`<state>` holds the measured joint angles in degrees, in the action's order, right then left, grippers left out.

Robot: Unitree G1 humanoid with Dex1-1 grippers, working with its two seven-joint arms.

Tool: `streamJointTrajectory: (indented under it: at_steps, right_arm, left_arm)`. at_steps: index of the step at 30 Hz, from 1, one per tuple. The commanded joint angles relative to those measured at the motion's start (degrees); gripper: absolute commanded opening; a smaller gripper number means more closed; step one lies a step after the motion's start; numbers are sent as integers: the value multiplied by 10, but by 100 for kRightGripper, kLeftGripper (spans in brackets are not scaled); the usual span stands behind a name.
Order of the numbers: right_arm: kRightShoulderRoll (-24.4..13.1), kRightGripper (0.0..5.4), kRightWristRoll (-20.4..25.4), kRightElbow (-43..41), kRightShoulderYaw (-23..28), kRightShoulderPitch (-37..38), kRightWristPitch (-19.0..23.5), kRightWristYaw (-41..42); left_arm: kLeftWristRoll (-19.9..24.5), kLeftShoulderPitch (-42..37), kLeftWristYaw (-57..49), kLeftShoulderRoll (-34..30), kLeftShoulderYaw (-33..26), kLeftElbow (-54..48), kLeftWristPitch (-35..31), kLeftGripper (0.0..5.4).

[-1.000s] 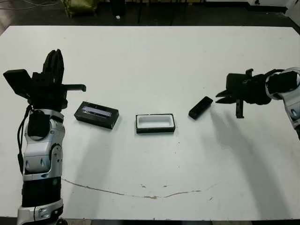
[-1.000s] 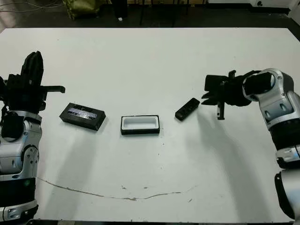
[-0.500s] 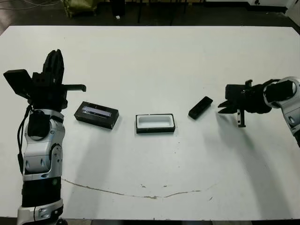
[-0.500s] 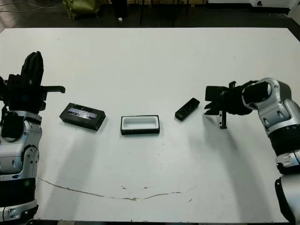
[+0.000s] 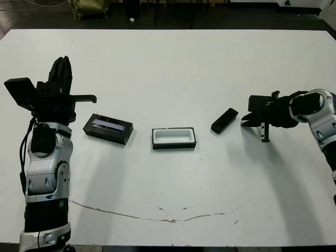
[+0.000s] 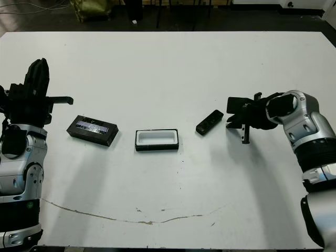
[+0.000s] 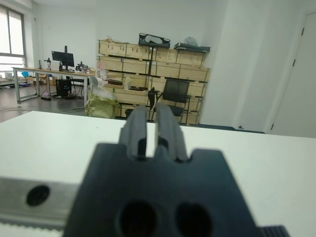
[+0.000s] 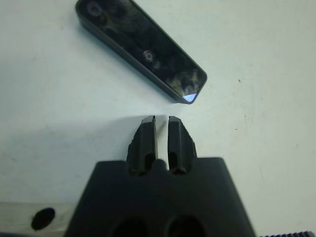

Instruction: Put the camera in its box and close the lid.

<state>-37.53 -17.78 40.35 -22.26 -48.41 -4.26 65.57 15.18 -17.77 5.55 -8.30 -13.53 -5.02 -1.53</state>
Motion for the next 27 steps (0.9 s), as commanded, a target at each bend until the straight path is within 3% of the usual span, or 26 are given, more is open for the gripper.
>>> streamJointTrajectory:
  at_steps: [1,7,13,18,27]
  right_arm:
    - [18,0,-17,34,-20,9,-14,-4]
    - [34,0,-22,80,-25,-8,-37,-14]
    - [49,0,-45,95,-40,-22,-33,-38]
    - [64,0,-43,126,-40,-32,-69,-45]
    - [87,0,-39,154,-36,-46,-71,-50]
  left_arm:
    - [2,13,-2,0,-2,2,-9,4]
    - [-2,13,-5,1,-1,1,-8,4]
    - [4,13,-3,3,-1,3,-6,4]
    - [1,14,-5,5,0,4,-6,4]
    - [0,15,-5,6,0,3,-5,4]
